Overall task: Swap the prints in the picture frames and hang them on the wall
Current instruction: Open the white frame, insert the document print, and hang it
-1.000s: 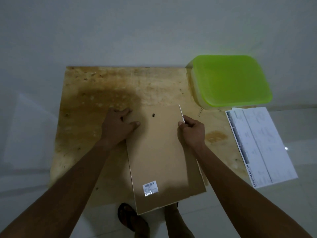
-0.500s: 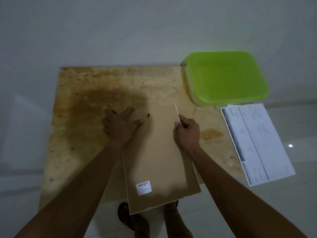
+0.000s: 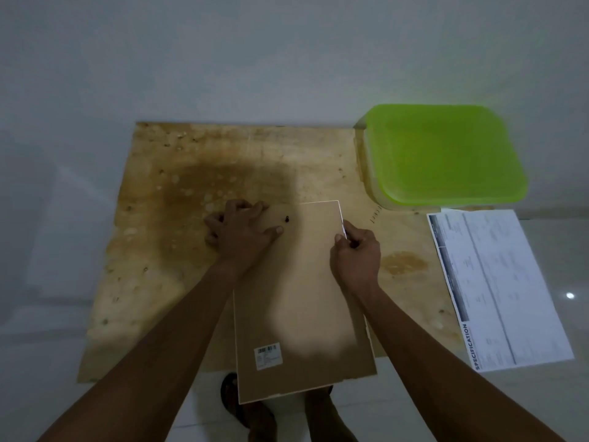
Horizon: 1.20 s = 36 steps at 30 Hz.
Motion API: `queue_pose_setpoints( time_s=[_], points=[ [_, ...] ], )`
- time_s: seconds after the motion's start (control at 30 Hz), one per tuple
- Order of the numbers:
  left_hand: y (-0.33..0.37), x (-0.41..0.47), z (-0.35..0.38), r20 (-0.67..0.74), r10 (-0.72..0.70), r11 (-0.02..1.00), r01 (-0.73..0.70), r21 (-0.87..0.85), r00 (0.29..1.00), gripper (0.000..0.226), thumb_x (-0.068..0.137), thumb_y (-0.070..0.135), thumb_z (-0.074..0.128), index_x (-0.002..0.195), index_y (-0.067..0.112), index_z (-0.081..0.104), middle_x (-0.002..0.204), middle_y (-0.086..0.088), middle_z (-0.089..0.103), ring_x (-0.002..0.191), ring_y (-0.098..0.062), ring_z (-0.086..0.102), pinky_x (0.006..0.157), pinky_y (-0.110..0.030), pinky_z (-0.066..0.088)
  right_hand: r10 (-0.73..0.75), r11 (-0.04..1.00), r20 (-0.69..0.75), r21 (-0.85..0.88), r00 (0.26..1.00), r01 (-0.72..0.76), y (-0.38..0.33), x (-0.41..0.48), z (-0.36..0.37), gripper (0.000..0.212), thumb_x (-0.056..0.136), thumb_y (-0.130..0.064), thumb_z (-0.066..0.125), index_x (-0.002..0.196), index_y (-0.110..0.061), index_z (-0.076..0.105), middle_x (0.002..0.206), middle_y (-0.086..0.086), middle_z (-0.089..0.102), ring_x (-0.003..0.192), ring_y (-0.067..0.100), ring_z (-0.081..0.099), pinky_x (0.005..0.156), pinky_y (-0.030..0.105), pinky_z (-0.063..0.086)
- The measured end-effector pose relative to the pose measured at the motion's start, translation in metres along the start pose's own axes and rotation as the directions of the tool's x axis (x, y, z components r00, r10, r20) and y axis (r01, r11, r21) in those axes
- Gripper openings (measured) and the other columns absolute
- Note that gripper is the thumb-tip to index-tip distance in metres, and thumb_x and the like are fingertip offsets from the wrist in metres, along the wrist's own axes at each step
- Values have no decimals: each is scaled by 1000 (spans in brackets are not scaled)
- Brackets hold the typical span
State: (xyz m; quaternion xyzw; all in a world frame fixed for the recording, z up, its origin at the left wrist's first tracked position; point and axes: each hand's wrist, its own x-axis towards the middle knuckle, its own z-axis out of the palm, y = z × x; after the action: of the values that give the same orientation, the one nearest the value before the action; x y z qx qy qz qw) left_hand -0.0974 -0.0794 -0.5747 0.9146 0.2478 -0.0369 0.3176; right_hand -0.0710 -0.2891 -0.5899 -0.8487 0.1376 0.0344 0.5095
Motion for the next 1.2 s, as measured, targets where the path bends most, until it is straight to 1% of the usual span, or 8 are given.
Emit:
queue_pose_setpoints(
  time_s=[0.17,0.3,0.43,0.57,0.63,0.77,0.87,1.2],
  points=[
    [9,0,-11,42,-42,996,45,-74,998,56,75,59,75,126,41,63,133,9,39,128,-27,22,96,-29,14,38,999,12,-24,999,-37,-9,-1,1,27,89,-14,66,112,-21,77,96,9,71,79,8,61,69,16,42],
    [14,14,-14,91,-83,976,100,-192,992,41,78,54,75,116,39,70,133,5,41,132,-23,24,93,-19,10,114,992,-58,-52,992,-117,-25,5,5,17,84,-25,74,99,-17,76,83,-2,72,70,8,61,59,4,37],
    [6,19,-5,58,-45,965,58,-256,997,40,68,53,83,105,41,75,131,8,54,130,-15,32,88,-9,11,206,965,-107,-146,973,-220,-37,21,21,48,74,-56,77,96,-17,59,99,8,67,94,29,63,79,33,47],
    [6,16,-7,2,-88,966,86,-246,996,41,57,60,83,96,48,74,124,10,50,128,-20,32,112,-33,21,264,930,-114,-233,958,-284,-47,28,28,56,79,-64,70,107,-18,53,113,12,60,110,35,55,81,35,37],
    [8,16,-10,18,-83,969,85,-230,996,42,56,60,83,95,48,74,122,8,48,128,-22,32,111,-45,27,252,934,-131,-228,959,-277,-47,27,29,55,78,-63,72,105,-18,53,112,11,61,109,35,56,81,34,36],
    [17,32,-17,70,-51,991,60,-121,996,25,74,53,74,96,44,76,118,11,63,127,-26,35,96,-40,26,209,941,-167,-233,964,-244,-43,25,32,53,78,-59,74,102,-16,53,109,12,63,105,35,58,85,36,40],
    [24,47,-21,185,92,996,-88,-32,979,20,89,44,63,99,36,77,107,13,72,115,-18,55,103,-47,30,219,939,-170,-232,961,-255,-43,27,32,51,79,-58,75,100,-17,52,108,11,62,105,34,58,81,34,38],
    [27,59,-25,328,75,986,-20,-167,942,11,67,46,78,78,44,77,87,25,72,100,-7,64,102,-51,42,196,946,-174,-225,965,-233,-40,26,33,50,78,-54,77,96,-14,52,102,12,63,98,35,59,85,39,46]
  ],
)
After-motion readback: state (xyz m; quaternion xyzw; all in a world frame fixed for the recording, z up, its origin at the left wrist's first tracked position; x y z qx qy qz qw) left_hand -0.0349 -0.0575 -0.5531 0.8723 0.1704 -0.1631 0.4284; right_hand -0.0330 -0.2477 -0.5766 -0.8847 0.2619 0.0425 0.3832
